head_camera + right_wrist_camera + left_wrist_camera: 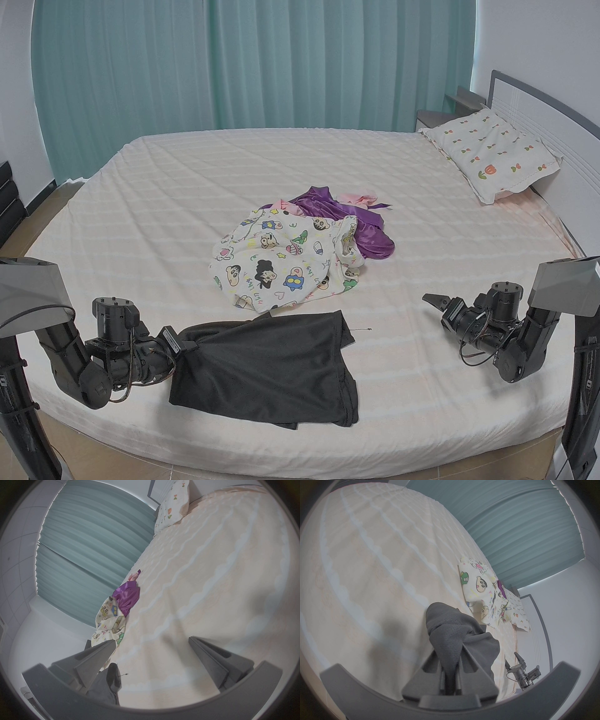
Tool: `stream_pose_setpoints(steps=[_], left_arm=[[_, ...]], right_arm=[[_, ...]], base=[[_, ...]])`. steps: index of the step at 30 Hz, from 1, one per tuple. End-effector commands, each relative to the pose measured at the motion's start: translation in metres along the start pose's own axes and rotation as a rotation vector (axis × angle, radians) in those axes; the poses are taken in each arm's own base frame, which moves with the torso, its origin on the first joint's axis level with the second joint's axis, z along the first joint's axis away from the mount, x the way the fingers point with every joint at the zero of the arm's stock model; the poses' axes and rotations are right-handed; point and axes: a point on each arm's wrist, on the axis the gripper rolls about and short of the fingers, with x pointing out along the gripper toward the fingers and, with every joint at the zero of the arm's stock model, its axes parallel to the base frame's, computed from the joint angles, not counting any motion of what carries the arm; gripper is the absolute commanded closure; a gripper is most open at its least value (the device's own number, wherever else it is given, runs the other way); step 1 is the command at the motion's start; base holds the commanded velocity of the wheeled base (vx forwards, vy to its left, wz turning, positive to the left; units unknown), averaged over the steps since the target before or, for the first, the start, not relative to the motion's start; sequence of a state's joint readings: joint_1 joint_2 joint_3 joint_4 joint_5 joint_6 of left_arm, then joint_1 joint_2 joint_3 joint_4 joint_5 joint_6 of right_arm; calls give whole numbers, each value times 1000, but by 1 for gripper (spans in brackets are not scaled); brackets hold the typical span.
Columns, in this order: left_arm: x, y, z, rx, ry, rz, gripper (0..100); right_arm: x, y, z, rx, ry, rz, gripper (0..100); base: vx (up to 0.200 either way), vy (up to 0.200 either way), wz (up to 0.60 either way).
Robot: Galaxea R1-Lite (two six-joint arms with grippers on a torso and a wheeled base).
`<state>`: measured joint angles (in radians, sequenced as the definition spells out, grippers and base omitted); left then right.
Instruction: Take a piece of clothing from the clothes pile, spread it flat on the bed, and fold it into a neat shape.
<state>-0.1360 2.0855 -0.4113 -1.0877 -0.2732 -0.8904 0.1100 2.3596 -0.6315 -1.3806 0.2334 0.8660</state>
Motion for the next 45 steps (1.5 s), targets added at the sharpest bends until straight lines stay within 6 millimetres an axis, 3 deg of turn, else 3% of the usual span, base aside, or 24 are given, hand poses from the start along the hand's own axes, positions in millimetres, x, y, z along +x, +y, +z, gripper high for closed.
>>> stream_pose_setpoints(steps=[1,6,7,12,17,25,29,45], left_arm=[[0,2,-1,-3,3,6,100],[-1,4,-4,-6,25,8,100],[-1,5,-5,-7,34,4,0],[-6,4,-7,0,50,-6,0],[-12,5,-2,-5,25,0,0],[-36,27,-26,-20,101,67,0],[-46,36,-36,55,134,65,0],[-41,55,-44,140,171,-38,0]], right_arm=[[-3,5,-2,-7,5,12,0],[-13,25,-13,-25,38,50,0],[-16,30,-16,-29,48,58,0],[-28,47,-38,-56,118,86,0],[-36,60,-73,-99,223,98,0],[-44,69,-114,-196,307,82,0],[-43,63,-120,-199,327,63,0],[-43,63,-121,-199,330,61,0]], base=[[0,0,0],[0,0,0],[0,0,0],[0,0,0],[0,0,0],[0,0,0],[0,0,0],[0,0,0]])
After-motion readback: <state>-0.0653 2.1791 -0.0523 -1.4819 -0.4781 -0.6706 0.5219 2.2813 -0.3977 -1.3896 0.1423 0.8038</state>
